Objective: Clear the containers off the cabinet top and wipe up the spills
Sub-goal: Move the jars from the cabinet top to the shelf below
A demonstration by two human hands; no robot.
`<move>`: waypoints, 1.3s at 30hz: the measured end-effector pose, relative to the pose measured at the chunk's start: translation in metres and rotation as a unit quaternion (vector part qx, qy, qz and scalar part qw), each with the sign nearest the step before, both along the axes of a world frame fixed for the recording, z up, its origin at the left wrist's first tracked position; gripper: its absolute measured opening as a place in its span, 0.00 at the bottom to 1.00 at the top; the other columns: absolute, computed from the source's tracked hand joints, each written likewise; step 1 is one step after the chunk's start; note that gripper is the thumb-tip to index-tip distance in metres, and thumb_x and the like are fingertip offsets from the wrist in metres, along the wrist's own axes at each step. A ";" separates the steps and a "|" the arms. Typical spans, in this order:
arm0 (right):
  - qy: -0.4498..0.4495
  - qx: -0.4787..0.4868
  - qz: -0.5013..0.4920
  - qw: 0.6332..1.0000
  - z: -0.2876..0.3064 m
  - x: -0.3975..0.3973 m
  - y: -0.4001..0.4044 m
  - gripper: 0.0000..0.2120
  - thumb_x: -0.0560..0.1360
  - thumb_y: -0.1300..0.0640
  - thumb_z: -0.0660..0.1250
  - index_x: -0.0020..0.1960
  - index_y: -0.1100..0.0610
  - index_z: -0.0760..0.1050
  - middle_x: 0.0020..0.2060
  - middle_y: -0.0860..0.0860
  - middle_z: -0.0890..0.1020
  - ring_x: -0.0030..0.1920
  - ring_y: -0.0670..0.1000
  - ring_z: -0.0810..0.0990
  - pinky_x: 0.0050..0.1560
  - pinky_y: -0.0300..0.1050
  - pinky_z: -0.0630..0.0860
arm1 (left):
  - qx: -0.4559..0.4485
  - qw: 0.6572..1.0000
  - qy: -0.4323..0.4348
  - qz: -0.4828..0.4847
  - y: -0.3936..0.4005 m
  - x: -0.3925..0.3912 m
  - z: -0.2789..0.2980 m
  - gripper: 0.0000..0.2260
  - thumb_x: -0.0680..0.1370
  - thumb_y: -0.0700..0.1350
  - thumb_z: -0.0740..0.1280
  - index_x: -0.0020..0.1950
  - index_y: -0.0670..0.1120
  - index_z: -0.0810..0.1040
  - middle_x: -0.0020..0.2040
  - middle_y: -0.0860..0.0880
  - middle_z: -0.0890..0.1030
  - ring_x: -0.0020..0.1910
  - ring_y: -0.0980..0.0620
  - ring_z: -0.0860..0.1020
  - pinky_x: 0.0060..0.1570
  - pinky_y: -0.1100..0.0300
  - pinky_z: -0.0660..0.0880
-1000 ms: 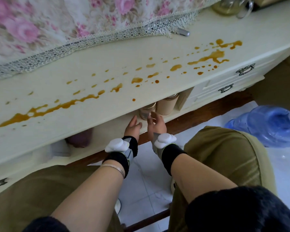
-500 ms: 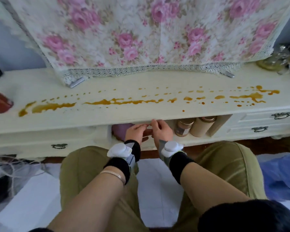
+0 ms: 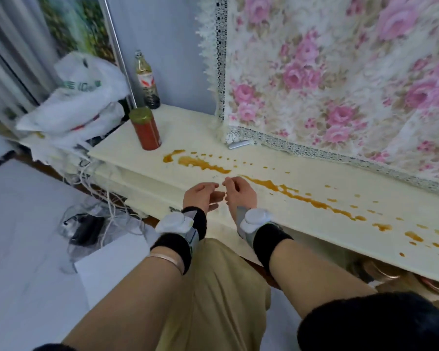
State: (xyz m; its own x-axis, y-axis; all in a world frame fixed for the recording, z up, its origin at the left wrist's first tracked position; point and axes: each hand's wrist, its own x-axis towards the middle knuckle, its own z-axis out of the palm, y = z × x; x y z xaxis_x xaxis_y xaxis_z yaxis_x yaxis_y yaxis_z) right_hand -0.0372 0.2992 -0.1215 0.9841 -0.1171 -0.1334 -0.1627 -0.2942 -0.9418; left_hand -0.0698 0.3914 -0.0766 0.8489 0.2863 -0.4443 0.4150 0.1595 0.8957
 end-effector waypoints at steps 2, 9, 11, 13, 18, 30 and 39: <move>-0.007 -0.002 0.028 1.000 0.005 0.017 0.027 0.10 0.78 0.45 0.60 0.46 0.50 0.76 0.42 0.50 0.82 0.43 0.55 0.81 0.46 0.49 0.78 | 0.000 1.000 -0.002 0.029 0.026 0.010 0.003 0.11 0.79 0.41 0.61 0.55 0.39 0.80 0.42 0.40 0.83 0.45 0.44 0.81 0.55 0.51 0.78; -0.034 -0.010 0.080 0.996 0.020 0.071 0.110 0.09 0.78 0.49 0.60 0.48 0.53 0.76 0.47 0.53 0.81 0.44 0.54 0.78 0.46 0.46 0.74 | 0.000 0.995 -0.033 0.096 0.099 0.054 0.014 0.07 0.78 0.41 0.62 0.48 0.42 0.80 0.43 0.41 0.82 0.46 0.45 0.80 0.53 0.52 0.77; -0.047 -0.023 0.102 0.993 0.022 0.086 0.128 0.12 0.79 0.50 0.59 0.53 0.55 0.77 0.50 0.53 0.81 0.47 0.54 0.77 0.47 0.45 0.72 | 0.005 0.993 -0.042 0.109 0.116 0.069 0.016 0.06 0.78 0.41 0.62 0.46 0.43 0.79 0.44 0.42 0.82 0.47 0.46 0.80 0.54 0.51 0.77; -0.059 -0.027 0.128 0.990 0.025 0.100 0.142 0.13 0.80 0.50 0.58 0.55 0.57 0.76 0.53 0.54 0.79 0.48 0.53 0.76 0.48 0.43 0.70 | 0.022 0.992 -0.045 0.120 0.134 0.084 0.017 0.06 0.76 0.41 0.63 0.45 0.46 0.80 0.45 0.43 0.82 0.49 0.47 0.79 0.53 0.52 0.76; -0.090 -0.022 0.126 0.988 0.022 0.136 0.183 0.18 0.80 0.49 0.59 0.67 0.56 0.71 0.62 0.56 0.73 0.57 0.57 0.78 0.60 0.54 0.74 | 0.086 0.982 -0.058 0.160 0.173 0.116 0.018 0.13 0.73 0.43 0.65 0.55 0.48 0.81 0.55 0.44 0.81 0.60 0.43 0.77 0.62 0.52 0.71; -0.008 0.019 0.124 0.992 0.026 0.220 0.257 0.33 0.79 0.39 0.56 0.79 0.51 0.50 0.77 0.54 0.59 0.75 0.56 0.61 0.73 0.54 0.59 | 0.130 0.981 -0.057 0.136 0.239 0.211 0.006 0.28 0.80 0.47 0.59 0.78 0.47 0.53 0.78 0.47 0.58 0.76 0.47 0.60 0.72 0.54 0.59; 0.005 0.035 0.151 0.988 0.023 0.224 0.265 0.22 0.78 0.42 0.59 0.63 0.56 0.69 0.60 0.57 0.77 0.59 0.60 0.77 0.63 0.57 0.71 | 0.098 0.988 -0.016 0.115 0.237 0.228 -0.001 0.21 0.80 0.50 0.57 0.72 0.46 0.66 0.71 0.43 0.70 0.69 0.43 0.70 0.71 0.47 0.66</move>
